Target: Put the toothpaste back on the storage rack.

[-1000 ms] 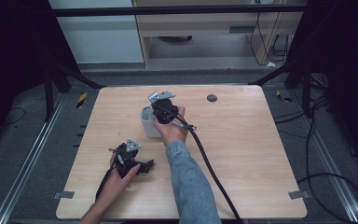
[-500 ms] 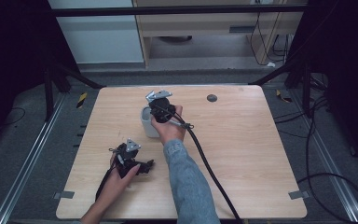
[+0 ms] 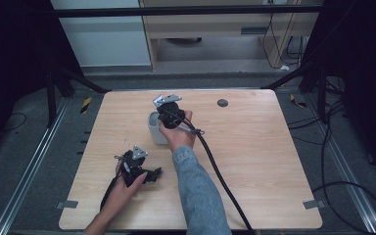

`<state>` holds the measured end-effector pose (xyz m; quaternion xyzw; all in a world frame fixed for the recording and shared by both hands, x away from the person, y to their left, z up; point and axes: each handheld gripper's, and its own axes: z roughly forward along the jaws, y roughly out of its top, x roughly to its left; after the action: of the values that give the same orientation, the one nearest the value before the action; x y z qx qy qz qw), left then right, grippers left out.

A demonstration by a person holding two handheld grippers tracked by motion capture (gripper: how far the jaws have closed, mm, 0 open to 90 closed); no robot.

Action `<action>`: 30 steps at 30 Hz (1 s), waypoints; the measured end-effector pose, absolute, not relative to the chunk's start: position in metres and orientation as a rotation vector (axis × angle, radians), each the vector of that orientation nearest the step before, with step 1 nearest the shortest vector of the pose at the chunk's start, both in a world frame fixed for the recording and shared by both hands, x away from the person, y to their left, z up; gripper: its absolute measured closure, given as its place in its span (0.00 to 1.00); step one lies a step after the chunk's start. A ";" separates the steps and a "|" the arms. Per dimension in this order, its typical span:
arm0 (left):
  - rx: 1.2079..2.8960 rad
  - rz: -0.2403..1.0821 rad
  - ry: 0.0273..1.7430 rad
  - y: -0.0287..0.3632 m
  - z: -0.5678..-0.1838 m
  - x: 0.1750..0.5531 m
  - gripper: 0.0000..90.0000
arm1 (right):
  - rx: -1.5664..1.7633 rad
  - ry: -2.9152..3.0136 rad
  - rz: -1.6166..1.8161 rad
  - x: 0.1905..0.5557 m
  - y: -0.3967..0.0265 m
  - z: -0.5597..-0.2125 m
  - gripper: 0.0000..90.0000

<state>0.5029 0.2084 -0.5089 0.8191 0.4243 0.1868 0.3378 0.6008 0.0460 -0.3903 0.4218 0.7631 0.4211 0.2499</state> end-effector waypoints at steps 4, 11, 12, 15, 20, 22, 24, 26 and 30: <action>2.134 0.487 1.106 0.208 -0.509 0.503 0.00 | 1.142 2.079 1.150 0.598 0.045 -0.388 0.85; 2.134 0.487 1.105 0.208 -0.509 0.503 0.00 | 1.135 2.078 1.161 0.594 0.043 -0.384 0.85; 2.134 0.486 1.106 0.208 -0.509 0.503 0.00 | 1.131 2.076 1.163 0.594 0.042 -0.384 0.85; 2.133 0.487 1.106 0.208 -0.509 0.503 0.00 | 1.128 2.073 1.166 0.592 0.040 -0.381 0.85; 2.133 0.487 1.106 0.208 -0.509 0.503 0.00 | 1.119 2.071 1.168 0.588 0.037 -0.377 0.85; 2.133 0.487 1.106 0.208 -0.509 0.503 0.00 | 1.114 2.069 1.169 0.587 0.035 -0.375 0.85; 2.133 0.487 1.105 0.208 -0.509 0.503 0.00 | 1.112 2.066 1.167 0.586 0.033 -0.374 0.85; 2.134 0.487 1.104 0.208 -0.509 0.503 0.00 | 1.115 2.066 1.166 0.584 0.031 -0.372 0.84; 2.134 0.487 1.103 0.208 -0.509 0.503 0.00 | 1.111 2.066 1.152 0.583 0.025 -0.369 0.82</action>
<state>0.5031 0.2083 -0.5090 0.8193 0.4236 0.1869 0.3383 0.5828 0.0251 -0.3686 0.4103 0.7632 0.4256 0.2611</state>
